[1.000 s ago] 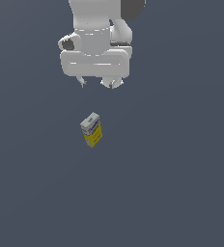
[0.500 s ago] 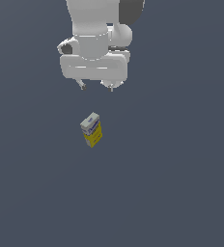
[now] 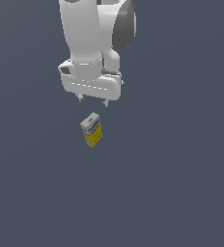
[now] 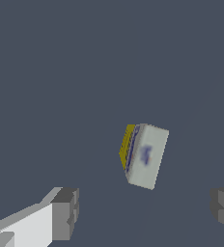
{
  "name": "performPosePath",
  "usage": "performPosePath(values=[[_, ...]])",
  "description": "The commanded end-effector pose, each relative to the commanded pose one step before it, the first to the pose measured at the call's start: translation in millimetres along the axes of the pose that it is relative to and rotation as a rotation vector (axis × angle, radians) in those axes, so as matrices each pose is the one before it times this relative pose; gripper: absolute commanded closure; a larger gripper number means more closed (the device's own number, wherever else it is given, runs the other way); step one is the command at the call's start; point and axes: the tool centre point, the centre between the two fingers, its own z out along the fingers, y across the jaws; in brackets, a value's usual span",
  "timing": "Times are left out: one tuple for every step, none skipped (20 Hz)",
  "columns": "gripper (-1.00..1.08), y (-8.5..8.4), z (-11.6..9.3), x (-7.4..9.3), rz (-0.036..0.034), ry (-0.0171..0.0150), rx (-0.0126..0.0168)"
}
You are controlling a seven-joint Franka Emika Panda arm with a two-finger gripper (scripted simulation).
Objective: Pick up the object and move it to a goal position.
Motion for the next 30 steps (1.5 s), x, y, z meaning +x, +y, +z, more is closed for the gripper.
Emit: performPosePath(values=[[-0.92,6.55,20.71,1.71,0.06564,-0.00867,-0.00503],[-0.92,2.42,7.70,0.68,0.02462,-0.00300,-0.00204],[-0.92,2.28,7.20,0.60,0.02302,-0.00276,-0.00201],[-0.92,2.14,6.70,0.53,0.02142,-0.00252,-0.00196],[-0.92,1.99,6.20,0.47,0.01983,-0.00229,-0.00188],[-0.92,1.84,5.70,0.41,0.01823,-0.00207,-0.00179],[-0.92,1.69,5.20,0.36,0.01664,-0.00186,-0.00169],[-0.92,1.54,4.70,0.32,0.01505,-0.00166,-0.00157],[-0.92,1.38,4.20,0.28,0.01346,-0.00146,-0.00143],[-0.92,1.23,3.70,0.24,0.01187,-0.00127,-0.00129],[-0.92,1.07,3.21,0.20,0.01028,-0.00109,-0.00114],[-0.92,0.90,2.71,0.16,0.00869,-0.00091,-0.00098],[-0.92,0.75,2.22,0.14,0.00713,-0.00074,-0.00081],[-0.92,0.58,1.72,0.10,0.00552,-0.00057,-0.00063],[-0.92,0.41,1.23,0.07,0.00395,-0.00040,-0.00046],[-0.92,0.27,0.74,0.05,0.00241,-0.00025,-0.00028],[-0.92,0.03,0.24,-0.01,0.00068,-0.00007,-0.00008],[-0.92,-0.21,-1.03,-0.23,-0.00466,-0.00047,0.00006],[-0.92,-0.01,0.33,-0.01,0.00000,0.00000,0.00000],[-0.92,-0.03,0.97,-0.04,0.00000,0.00000,0.00000],[-0.92,-0.05,1.62,-0.07,0.00000,0.00000,0.00000],[-0.92,0.18,2.24,0.00,0.00048,0.00006,-0.00005],[-0.92,-0.08,2.91,-0.13,0.00000,0.00000,0.00000],[-0.92,0.25,3.53,-0.03,0.00068,0.00009,-0.00007],[-0.92,0.14,4.18,-0.11,0.00048,0.00006,-0.00006],[-0.92,0.12,4.84,-0.15,0.00048,0.00006,-0.00006],[-0.92,0.11,5.47,-0.18,0.00048,0.00006,-0.00006],[-0.92,0.20,5.24,-0.10,0.00068,0.00009,-0.00008],[-0.92,0.10,4.64,-0.07,0.00048,0.00006,-0.00004],[-0.92,-0.16,4.04,-0.09,0.00000,0.00000,0.00000]])
